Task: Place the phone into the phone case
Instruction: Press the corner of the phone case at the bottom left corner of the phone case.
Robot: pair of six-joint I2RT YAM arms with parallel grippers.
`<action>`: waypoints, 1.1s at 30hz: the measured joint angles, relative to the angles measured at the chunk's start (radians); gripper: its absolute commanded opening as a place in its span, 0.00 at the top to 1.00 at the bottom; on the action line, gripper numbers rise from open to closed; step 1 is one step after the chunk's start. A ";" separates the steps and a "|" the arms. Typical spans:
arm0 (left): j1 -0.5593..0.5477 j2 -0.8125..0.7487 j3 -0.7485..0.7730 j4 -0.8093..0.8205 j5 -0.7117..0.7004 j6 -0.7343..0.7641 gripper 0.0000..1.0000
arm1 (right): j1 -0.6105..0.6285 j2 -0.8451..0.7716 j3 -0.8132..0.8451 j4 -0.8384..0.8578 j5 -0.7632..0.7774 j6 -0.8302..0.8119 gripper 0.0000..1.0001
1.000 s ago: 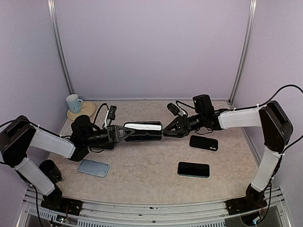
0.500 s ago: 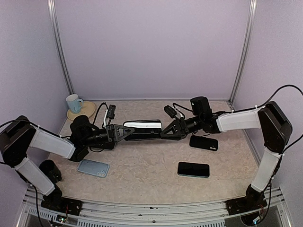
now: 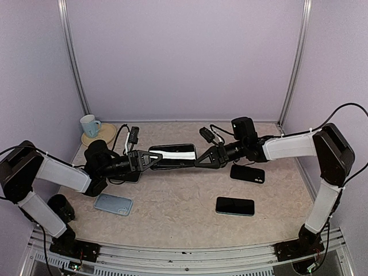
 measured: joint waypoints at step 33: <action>0.032 -0.006 -0.016 -0.025 0.037 -0.008 1.00 | -0.041 -0.062 0.045 -0.143 0.000 -0.141 0.46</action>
